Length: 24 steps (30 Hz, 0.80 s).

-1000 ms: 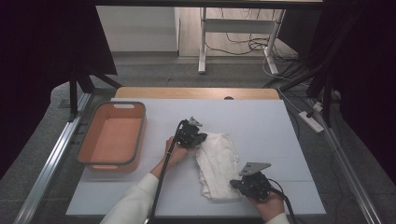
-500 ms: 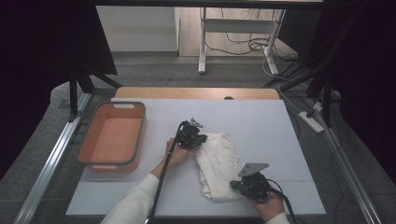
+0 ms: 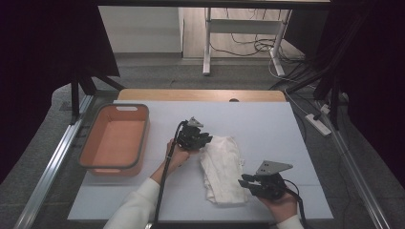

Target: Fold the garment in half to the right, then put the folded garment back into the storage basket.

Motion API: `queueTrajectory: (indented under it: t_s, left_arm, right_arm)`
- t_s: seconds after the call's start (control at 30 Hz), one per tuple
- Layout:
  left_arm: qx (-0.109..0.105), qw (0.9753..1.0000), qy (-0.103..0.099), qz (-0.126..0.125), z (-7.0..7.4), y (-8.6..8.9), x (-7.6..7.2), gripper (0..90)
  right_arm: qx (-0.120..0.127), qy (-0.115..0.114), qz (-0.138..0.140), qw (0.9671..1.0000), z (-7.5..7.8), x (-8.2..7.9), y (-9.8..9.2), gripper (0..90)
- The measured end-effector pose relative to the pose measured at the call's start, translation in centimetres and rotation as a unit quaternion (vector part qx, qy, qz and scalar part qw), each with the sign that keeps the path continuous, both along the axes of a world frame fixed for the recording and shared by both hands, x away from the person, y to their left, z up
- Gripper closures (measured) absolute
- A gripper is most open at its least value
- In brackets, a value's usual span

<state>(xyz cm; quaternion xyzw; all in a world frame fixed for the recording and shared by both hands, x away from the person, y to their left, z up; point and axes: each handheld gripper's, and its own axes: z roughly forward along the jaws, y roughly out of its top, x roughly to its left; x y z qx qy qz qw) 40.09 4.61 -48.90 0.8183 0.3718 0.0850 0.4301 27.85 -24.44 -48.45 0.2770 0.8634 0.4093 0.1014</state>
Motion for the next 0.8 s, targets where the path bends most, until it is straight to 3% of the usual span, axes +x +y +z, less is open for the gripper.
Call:
queueTrajectory:
  t_s: [0.03, 0.17, 0.3, 0.53, 0.8]
  left_arm:
    - [0.002, 1.0000, -0.002, 0.002, 0.2, 0.0, -0.1, 52.5]
    - [-0.011, 0.9999, 0.007, 0.010, 0.9, 0.4, -0.3, 33.8]
    - [-0.012, 0.9997, 0.014, 0.014, 1.3, 0.8, -0.4, 28.7]
    - [-0.005, 0.9996, 0.022, 0.016, 1.3, 1.0, -0.4, 26.0]
    - [0.003, 0.9995, 0.026, 0.018, 1.2, 0.9, -0.2, 24.7]
  right_arm:
    - [0.010, 0.002, 0.004, 0.9999, 0.1, 0.1, 0.0, 54.8]
    - [0.024, -0.001, 0.017, 0.9996, 0.6, 0.0, 0.2, 37.9]
    - [0.019, -0.006, 0.035, 0.9992, 0.8, -0.2, 0.5, 30.4]
    - [0.009, -0.003, 0.079, 0.9968, 0.8, -0.6, 1.5, 30.3]
    - [-0.009, 0.010, 0.111, 0.9937, 0.3, -1.0, 2.8, 30.5]
